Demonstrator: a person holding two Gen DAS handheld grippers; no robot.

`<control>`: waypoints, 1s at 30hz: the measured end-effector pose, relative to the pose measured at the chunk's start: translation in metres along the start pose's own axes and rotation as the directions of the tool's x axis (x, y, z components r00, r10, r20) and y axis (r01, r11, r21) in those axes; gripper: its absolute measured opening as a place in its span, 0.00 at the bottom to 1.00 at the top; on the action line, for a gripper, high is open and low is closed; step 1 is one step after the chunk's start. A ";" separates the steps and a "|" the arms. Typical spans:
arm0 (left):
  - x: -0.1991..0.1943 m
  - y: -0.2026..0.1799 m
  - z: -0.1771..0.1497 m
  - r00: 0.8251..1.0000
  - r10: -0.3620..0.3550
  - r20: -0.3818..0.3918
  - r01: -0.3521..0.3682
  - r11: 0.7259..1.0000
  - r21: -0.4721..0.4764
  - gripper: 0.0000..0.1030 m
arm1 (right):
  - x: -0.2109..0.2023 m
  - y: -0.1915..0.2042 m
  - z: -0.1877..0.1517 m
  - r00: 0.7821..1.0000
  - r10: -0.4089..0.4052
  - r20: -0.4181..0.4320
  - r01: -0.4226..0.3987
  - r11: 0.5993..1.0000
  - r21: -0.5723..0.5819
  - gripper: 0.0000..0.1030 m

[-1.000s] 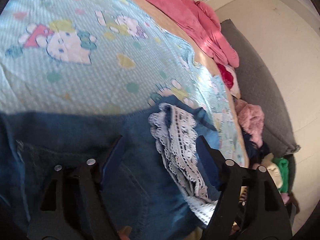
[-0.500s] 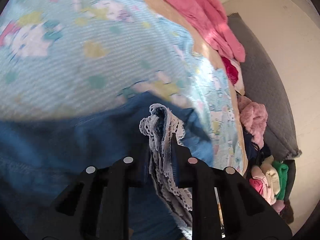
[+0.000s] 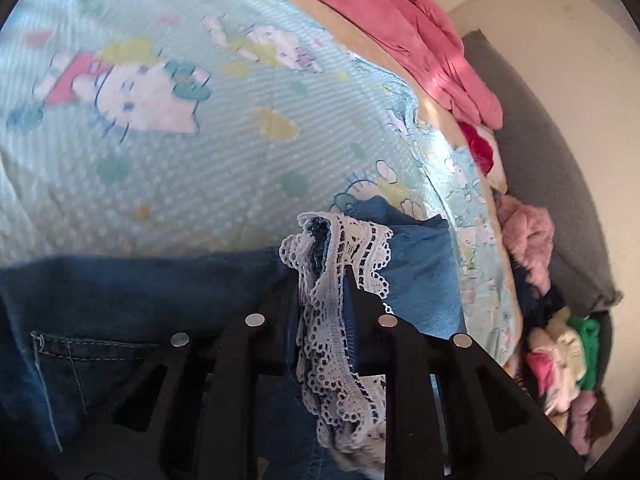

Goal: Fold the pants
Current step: 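Lay the lace-trimmed leg flat over the other leg with both grippers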

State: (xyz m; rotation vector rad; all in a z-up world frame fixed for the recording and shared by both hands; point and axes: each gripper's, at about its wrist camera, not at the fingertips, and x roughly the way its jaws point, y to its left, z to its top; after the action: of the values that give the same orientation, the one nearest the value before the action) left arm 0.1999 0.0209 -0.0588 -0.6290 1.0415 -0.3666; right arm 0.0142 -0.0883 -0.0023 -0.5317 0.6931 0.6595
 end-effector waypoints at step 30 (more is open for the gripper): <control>-0.061 -0.061 -0.051 0.982 0.150 0.115 -0.178 0.942 0.286 0.51 | -0.046 -0.104 -0.037 0.988 0.141 0.059 -0.153 0.894 0.422 0.57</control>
State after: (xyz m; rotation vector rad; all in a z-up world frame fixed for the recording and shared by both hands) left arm 0.1273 -0.0074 0.0035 -0.2852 0.9209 -0.3352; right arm 0.0450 -0.1989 0.0302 -0.0645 0.8303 0.6308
